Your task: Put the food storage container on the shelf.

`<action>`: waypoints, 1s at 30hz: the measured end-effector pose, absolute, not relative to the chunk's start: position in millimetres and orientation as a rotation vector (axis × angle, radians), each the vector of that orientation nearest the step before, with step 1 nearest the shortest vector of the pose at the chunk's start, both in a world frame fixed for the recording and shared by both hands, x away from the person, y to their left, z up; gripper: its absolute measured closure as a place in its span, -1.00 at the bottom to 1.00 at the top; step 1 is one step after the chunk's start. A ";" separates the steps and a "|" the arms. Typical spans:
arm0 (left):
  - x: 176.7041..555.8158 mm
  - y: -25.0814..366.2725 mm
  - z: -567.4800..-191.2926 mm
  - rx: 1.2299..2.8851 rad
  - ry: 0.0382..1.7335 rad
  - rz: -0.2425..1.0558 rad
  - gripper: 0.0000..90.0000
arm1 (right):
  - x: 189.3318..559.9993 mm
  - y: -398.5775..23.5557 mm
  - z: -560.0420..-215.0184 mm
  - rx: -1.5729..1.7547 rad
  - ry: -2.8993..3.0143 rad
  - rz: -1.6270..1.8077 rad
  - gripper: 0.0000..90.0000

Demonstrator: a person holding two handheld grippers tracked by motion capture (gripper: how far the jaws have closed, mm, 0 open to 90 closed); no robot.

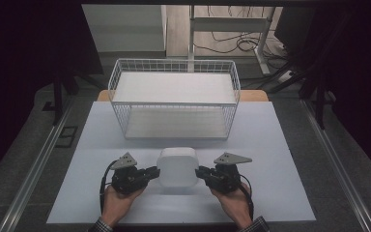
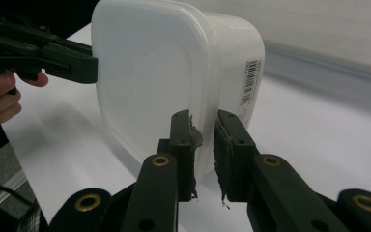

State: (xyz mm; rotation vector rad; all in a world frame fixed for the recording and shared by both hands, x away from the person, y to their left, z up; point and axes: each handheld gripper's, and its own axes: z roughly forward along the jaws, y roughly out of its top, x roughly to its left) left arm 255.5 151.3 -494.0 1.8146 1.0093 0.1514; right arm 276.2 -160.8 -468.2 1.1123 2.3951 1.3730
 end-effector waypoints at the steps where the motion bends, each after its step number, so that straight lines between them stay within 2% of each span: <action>1: 257.2 150.5 -493.1 1.815 1.007 0.156 0.78 | 277.9 -162.2 -465.3 1.114 2.381 1.384 0.74; 15: 282.2 153.0 -478.2 1.806 1.008 0.216 0.76 | 299.1 -158.2 -455.5 1.088 2.340 1.424 0.74; 30: 321.6 154.8 -464.3 1.786 1.026 0.263 0.76 | 339.4 -152.1 -446.7 1.069 2.297 1.441 0.74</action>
